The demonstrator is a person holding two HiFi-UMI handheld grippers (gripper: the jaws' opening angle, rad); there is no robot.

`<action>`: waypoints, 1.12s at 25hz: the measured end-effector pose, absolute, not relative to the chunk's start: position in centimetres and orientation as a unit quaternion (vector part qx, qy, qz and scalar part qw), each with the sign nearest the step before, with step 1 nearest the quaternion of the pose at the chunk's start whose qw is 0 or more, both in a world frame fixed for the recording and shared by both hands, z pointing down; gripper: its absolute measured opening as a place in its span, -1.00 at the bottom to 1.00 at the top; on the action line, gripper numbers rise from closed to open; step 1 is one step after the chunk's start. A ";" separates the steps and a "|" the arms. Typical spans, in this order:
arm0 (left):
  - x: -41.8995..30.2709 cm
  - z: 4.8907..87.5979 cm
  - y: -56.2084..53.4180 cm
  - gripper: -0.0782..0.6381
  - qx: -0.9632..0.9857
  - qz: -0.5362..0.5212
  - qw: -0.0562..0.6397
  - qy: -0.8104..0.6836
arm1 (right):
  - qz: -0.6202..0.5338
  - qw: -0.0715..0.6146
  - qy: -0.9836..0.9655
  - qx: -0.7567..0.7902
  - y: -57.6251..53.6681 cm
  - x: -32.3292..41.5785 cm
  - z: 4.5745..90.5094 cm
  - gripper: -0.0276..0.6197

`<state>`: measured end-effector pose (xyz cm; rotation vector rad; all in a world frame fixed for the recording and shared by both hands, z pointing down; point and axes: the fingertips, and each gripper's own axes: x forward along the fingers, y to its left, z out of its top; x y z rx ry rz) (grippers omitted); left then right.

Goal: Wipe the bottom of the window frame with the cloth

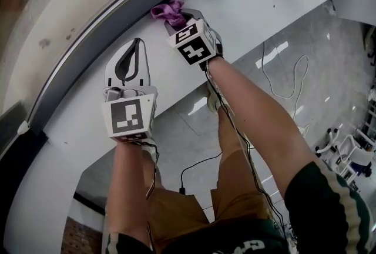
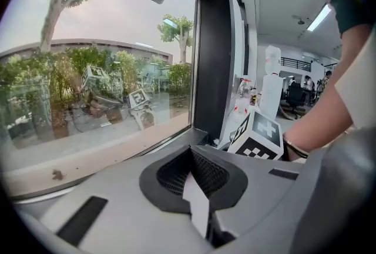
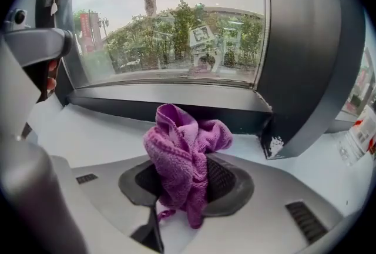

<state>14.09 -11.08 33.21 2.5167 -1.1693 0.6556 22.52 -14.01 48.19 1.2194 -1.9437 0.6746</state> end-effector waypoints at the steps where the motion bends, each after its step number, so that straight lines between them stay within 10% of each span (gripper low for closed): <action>1: 13.1 33.2 -10.9 -0.76 0.871 0.228 0.145 -0.410 | 0.265 0.365 -0.756 0.474 -13.9 21.7 48.2 -0.40; 28: -7.1 32.0 -5.2 -0.77 0.815 0.206 0.168 -0.515 | 0.260 0.359 -0.783 0.437 -9.9 1.9 48.3 -0.40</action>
